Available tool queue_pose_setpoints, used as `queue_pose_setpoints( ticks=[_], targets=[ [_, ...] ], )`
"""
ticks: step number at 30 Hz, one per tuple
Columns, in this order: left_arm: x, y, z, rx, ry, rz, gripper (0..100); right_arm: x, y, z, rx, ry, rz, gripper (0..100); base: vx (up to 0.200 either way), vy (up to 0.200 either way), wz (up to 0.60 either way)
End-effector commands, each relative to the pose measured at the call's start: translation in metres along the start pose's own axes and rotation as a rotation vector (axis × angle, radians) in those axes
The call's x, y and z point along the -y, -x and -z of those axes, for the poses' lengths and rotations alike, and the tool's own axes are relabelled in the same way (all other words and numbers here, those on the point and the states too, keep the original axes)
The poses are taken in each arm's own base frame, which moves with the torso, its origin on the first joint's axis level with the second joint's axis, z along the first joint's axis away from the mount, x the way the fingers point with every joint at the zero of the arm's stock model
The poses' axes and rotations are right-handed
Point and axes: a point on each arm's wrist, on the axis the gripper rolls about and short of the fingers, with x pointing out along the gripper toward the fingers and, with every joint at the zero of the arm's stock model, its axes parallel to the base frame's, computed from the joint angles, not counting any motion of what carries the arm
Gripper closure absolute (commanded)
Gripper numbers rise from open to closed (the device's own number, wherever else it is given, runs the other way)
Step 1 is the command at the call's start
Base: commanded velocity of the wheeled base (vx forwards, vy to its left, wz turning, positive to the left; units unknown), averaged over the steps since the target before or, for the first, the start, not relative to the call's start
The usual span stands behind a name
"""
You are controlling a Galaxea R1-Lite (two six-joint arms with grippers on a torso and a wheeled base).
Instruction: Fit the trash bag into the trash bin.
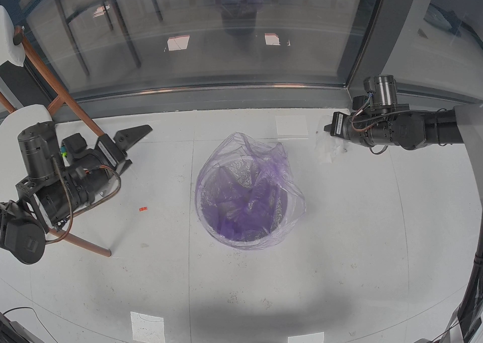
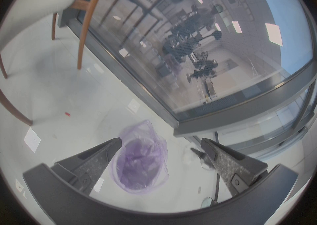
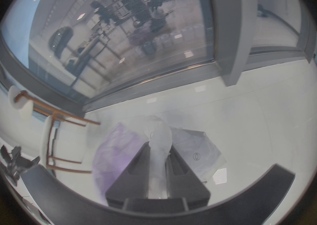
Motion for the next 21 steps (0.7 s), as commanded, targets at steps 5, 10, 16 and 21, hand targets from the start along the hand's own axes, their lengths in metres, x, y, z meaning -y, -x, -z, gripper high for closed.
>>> queue_pose_setpoints(
  ticks=[5,10,16,21],
  targets=[
    [-0.007,0.094,-0.037,0.283,-0.242,-0.088,0,-0.100,0.052,0.096,-0.050,0.146,-0.228,100,0.000,0.000,0.00],
    [0.008,0.127,-0.033,0.349,-0.304,-0.031,0,-0.112,0.020,0.141,-0.056,0.188,-0.264,100,0.000,0.000,0.00],
    [0.015,0.158,-0.023,0.415,-0.364,-0.004,0,-0.114,-0.035,0.168,0.066,0.190,-0.264,100,0.000,0.000,0.00],
    [0.018,0.170,-0.020,0.459,-0.433,-0.012,0,-0.105,-0.074,0.177,0.162,0.267,-0.263,100,0.000,0.000,0.00]
  ],
)
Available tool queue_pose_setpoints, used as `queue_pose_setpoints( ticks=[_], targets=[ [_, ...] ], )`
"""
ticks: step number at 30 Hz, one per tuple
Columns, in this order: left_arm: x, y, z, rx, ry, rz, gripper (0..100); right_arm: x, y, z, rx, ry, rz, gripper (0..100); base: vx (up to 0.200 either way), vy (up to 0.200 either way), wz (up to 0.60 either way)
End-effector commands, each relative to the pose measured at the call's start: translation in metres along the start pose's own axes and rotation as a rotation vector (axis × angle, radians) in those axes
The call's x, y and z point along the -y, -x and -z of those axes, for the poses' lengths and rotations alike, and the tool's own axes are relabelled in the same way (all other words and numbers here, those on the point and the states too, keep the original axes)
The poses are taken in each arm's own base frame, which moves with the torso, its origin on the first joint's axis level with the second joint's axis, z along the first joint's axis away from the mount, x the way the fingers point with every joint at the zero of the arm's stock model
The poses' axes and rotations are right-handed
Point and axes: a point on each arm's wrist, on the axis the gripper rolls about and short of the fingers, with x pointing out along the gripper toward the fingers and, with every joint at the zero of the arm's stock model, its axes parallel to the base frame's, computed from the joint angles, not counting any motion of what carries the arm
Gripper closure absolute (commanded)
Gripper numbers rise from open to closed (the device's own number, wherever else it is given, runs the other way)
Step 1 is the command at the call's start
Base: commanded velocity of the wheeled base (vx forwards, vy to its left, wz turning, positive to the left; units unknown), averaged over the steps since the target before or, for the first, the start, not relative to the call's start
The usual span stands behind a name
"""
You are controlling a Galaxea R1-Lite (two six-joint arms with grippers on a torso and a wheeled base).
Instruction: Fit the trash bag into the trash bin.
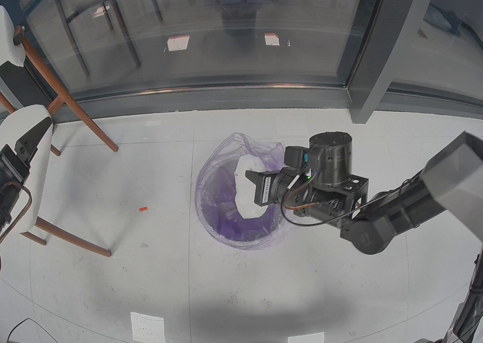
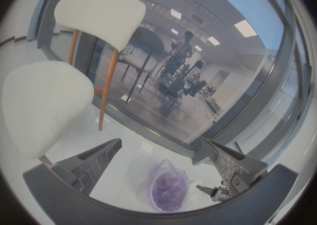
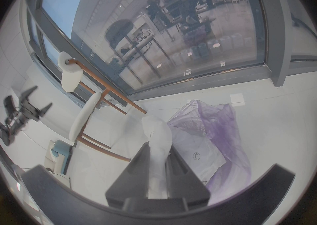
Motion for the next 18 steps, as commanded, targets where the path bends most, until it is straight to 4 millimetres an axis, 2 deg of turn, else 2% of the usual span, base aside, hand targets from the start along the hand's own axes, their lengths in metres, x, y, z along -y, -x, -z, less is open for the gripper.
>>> queue_pose_setpoints(
  ticks=[1,4,8,12,18],
  targets=[
    [0.009,0.035,-0.008,0.109,-0.088,0.018,0,0.021,-0.051,0.054,0.001,0.081,0.032,100,0.000,0.000,0.00],
    [0.009,0.046,-0.008,0.126,-0.103,0.010,0,0.024,-0.057,0.055,0.023,0.103,0.029,100,0.000,0.000,0.00],
    [0.010,0.055,-0.003,0.107,-0.098,-0.002,0,0.029,-0.070,0.066,0.046,0.116,0.027,100,0.000,0.000,0.00],
    [0.010,0.061,-0.003,0.104,-0.099,-0.009,0,0.047,-0.087,0.068,0.095,0.171,0.040,100,0.000,0.000,0.00],
    [0.011,0.068,0.000,0.081,-0.093,-0.023,0,0.047,-0.091,0.067,0.112,0.179,0.037,100,0.000,0.000,0.00]
  ],
)
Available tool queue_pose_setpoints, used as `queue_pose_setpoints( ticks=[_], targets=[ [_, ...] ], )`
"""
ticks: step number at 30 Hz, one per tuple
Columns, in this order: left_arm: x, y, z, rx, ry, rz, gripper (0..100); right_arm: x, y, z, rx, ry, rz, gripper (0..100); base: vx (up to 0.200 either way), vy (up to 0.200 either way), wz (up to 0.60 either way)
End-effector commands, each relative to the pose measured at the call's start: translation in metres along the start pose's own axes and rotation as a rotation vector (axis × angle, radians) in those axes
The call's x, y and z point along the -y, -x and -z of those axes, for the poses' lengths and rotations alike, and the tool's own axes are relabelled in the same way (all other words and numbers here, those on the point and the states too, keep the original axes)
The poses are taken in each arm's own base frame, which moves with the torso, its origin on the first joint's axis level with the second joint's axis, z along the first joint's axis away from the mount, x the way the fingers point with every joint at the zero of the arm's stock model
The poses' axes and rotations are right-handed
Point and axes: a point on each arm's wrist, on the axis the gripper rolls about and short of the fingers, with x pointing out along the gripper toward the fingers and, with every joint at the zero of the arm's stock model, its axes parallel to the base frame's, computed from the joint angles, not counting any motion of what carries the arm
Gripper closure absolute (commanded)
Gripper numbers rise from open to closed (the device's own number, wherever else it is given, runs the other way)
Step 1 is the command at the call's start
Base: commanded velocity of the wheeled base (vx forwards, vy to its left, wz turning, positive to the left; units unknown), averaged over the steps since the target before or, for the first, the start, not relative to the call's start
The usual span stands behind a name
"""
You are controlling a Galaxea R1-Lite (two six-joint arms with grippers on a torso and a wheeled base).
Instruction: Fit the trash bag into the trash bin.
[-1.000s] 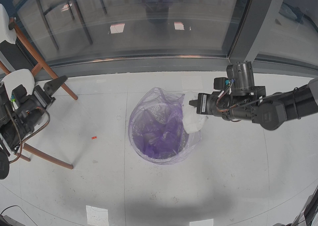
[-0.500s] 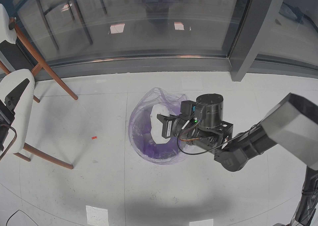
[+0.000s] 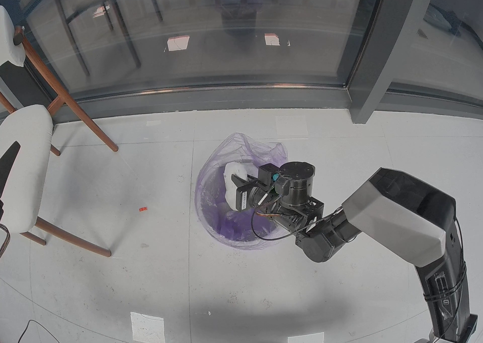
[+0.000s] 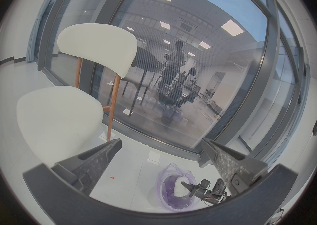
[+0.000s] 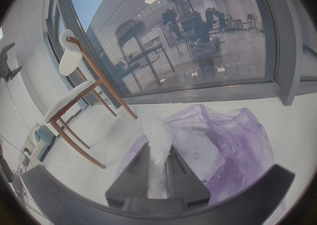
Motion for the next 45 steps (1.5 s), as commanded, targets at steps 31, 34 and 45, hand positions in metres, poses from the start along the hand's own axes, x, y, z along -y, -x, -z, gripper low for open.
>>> queue_pose_setpoints(
  ticks=[31,34,45],
  targets=[
    [0.015,0.043,-0.001,0.041,-0.048,0.220,0,0.063,0.305,-0.205,0.443,0.000,0.403,0,0.000,0.000,0.00],
    [0.015,0.052,0.003,0.048,-0.052,0.234,0,0.063,0.351,-0.200,0.488,0.015,0.483,0,0.000,0.000,0.00],
    [0.012,0.109,0.044,-0.108,-0.069,0.483,0,0.020,0.475,-0.145,0.579,0.055,0.691,0,0.000,0.000,0.00]
  ],
)
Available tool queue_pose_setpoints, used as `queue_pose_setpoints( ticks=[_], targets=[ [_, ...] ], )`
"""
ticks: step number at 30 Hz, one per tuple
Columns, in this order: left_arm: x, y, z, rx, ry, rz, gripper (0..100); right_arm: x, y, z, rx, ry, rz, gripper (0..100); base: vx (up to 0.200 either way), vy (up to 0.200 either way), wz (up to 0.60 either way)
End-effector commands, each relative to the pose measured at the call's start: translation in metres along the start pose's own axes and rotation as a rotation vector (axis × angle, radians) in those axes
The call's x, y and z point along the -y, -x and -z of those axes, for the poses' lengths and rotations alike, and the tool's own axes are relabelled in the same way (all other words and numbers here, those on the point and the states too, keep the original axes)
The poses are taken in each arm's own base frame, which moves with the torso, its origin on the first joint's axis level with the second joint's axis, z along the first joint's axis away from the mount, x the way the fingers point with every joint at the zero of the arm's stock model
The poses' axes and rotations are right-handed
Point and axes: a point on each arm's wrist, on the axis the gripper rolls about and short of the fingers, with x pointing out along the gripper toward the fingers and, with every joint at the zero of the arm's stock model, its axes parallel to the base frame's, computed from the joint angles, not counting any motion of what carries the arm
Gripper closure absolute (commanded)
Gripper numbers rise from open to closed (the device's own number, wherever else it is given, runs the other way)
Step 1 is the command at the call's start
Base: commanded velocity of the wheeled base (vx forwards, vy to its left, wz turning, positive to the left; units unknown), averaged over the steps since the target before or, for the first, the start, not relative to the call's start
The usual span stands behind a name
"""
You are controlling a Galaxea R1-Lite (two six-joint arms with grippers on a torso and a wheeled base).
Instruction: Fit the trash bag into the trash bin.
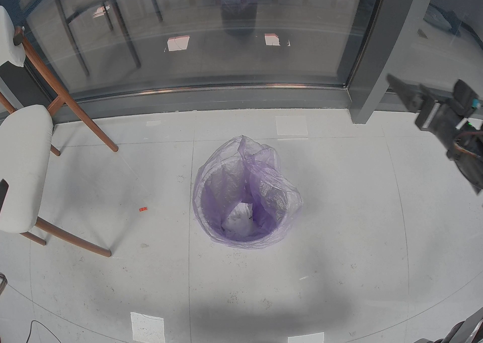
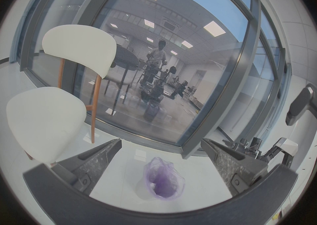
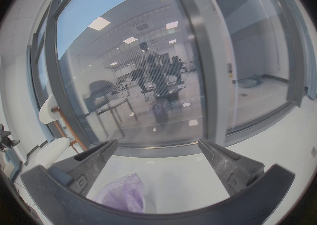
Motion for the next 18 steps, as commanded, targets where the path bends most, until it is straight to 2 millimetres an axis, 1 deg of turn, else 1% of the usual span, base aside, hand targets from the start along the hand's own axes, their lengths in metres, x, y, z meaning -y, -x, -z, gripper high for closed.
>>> queue_pose_setpoints(
  ticks=[1,2,3,4,5,6,7,9,10,11,13,14,15,16,17,18],
  targets=[
    [0.015,0.057,0.038,-0.065,-0.035,0.237,0,0.030,0.183,-0.011,0.204,0.077,0.287,0,0.000,0.000,0.00],
    [0.016,0.068,0.050,-0.089,-0.047,0.306,0,0.028,0.203,0.004,0.173,0.085,0.280,0,0.000,0.000,0.00],
    [0.014,0.071,0.057,-0.097,-0.063,0.325,0,0.028,0.212,0.011,0.159,0.092,0.266,0,0.000,0.000,0.00],
    [0.014,0.071,0.058,-0.099,-0.072,0.329,0,0.027,0.214,0.013,0.156,0.095,0.262,0,0.000,0.000,0.00],
    [0.009,0.070,0.065,-0.099,-0.152,0.332,0,0.026,0.228,0.027,0.125,0.127,0.234,0,0.000,0.000,0.00],
    [0.007,0.069,0.069,-0.103,-0.190,0.328,0,0.026,0.235,0.034,0.115,0.142,0.221,0,0.000,0.000,0.00],
    [0.003,0.069,0.076,-0.111,-0.235,0.310,0,0.025,0.247,0.046,0.112,0.167,0.199,0,0.000,0.000,0.00],
    [0.001,0.069,0.079,-0.112,-0.256,0.292,0,0.025,0.254,0.052,0.113,0.179,0.186,0,0.000,0.000,0.00],
    [-0.002,0.068,0.081,-0.100,-0.290,0.218,0,0.026,0.266,0.066,0.094,0.209,0.173,0,0.000,0.000,0.00],
    [-0.004,0.068,0.082,-0.093,-0.295,0.150,0,0.026,0.271,0.073,0.071,0.223,0.174,0,0.000,0.000,0.00],
    [-0.008,0.068,0.084,-0.081,-0.308,0.020,0,0.030,0.271,0.087,0.009,0.240,0.183,0,0.000,0.000,0.00],
    [-0.013,0.068,0.087,-0.089,-0.333,-0.091,0,0.032,0.271,0.095,-0.022,0.240,0.203,0,0.000,0.000,0.00],
    [-0.014,0.068,0.089,-0.096,-0.344,-0.126,0,0.032,0.271,0.095,-0.026,0.238,0.212,0,0.000,0.000,0.00],
    [-0.014,0.068,0.089,-0.096,-0.344,-0.126,0,0.032,0.271,0.095,-0.026,0.238,0.212,0,0.000,0.000,0.00],
    [-0.022,0.071,0.097,-0.161,-0.365,-0.314,0,0.036,0.272,0.107,-0.141,0.223,0.302,0,0.000,0.000,0.00],
    [-0.026,0.073,0.102,-0.201,-0.371,-0.409,0,0.037,0.273,0.111,-0.192,0.220,0.339,0,0.000,0.000,0.00]
  ],
)
